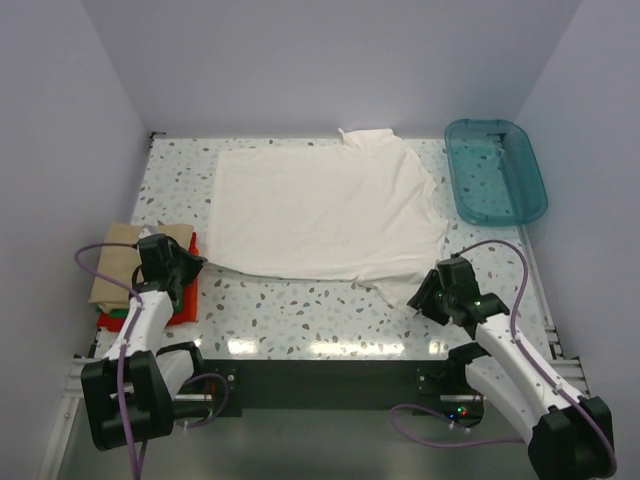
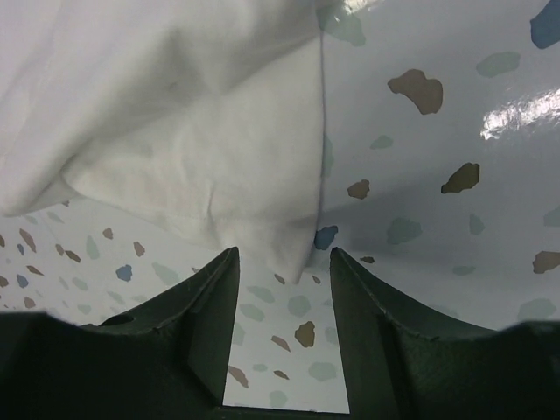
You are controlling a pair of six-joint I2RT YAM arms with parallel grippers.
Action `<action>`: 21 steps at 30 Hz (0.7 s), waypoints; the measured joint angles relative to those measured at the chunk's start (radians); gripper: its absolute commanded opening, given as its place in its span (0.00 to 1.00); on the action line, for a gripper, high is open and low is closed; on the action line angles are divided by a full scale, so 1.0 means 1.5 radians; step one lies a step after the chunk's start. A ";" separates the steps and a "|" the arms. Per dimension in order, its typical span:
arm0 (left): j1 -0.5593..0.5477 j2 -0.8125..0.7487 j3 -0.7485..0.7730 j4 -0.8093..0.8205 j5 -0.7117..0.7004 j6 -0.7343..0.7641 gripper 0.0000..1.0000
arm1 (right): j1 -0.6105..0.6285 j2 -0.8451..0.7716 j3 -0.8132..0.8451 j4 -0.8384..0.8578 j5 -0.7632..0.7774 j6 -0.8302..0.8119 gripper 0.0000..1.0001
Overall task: Fold and stack the t-shirts
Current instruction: Flatten the tshirt out
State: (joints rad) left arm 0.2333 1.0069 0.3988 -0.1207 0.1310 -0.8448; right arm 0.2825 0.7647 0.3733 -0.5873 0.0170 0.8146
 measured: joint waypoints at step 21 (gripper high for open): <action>0.000 0.010 -0.003 0.001 0.000 0.002 0.00 | 0.014 0.051 -0.012 0.030 -0.007 0.018 0.00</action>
State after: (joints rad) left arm 0.2333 1.0225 0.3946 -0.1200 0.1307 -0.8421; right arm 0.3031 0.8406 0.3557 -0.5419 0.0059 0.8421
